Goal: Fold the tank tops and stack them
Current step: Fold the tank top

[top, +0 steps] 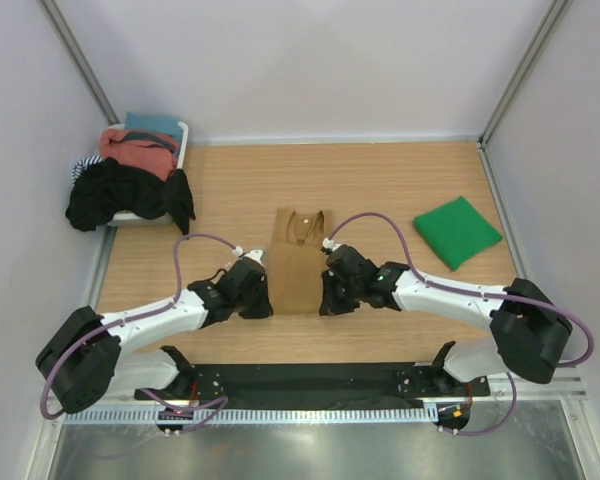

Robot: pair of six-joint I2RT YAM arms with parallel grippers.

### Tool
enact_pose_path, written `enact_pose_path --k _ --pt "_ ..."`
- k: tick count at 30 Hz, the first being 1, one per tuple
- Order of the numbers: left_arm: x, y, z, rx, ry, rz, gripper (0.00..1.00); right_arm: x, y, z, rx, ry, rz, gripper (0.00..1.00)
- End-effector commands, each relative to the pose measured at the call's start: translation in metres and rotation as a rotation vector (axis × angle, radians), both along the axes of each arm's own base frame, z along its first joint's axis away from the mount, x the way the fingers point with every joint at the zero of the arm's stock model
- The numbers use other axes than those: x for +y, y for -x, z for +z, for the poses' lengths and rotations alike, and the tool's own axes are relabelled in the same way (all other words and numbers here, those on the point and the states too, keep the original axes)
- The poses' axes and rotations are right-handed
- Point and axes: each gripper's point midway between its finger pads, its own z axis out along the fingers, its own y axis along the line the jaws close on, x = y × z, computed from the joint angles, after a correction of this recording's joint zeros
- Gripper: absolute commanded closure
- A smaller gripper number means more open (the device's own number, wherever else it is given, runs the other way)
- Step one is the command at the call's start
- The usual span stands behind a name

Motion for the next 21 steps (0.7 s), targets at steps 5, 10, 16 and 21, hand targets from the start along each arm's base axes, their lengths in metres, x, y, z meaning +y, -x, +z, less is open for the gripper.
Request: enact_pose_path --k 5,10,16,21 --pt "-0.002 0.004 0.021 -0.034 0.038 0.014 0.68 -0.017 0.007 0.011 -0.019 0.041 -0.014 0.99" --pt "-0.001 0.004 0.014 -0.021 0.016 0.014 0.49 -0.018 0.007 0.004 -0.017 0.055 -0.018 0.99" --pt "-0.009 0.003 0.010 -0.016 0.032 0.001 0.51 -0.016 0.004 0.000 -0.015 0.059 -0.022 0.99" --pt "-0.018 0.005 0.004 -0.003 0.048 -0.025 0.55 -0.017 0.005 -0.007 -0.006 0.070 -0.023 0.99"
